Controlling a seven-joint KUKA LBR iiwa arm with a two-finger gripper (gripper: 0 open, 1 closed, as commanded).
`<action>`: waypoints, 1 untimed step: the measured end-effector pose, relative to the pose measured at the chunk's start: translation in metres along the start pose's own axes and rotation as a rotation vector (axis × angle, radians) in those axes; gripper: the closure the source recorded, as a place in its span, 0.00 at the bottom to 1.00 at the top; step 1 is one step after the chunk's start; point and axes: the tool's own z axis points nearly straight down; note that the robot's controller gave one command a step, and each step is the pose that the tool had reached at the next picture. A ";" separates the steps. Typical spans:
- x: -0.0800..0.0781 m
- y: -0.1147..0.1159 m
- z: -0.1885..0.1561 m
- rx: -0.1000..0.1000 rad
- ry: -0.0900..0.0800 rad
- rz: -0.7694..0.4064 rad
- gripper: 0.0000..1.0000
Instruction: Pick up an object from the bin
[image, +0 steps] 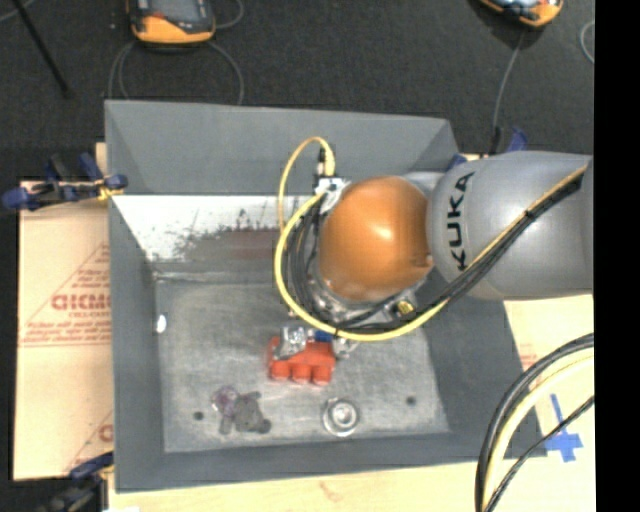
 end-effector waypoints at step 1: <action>0.001 0.001 0.001 -0.002 0.002 0.001 0.00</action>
Offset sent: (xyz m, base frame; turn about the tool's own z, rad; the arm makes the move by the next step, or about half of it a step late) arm 0.0000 0.0000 0.0000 0.0000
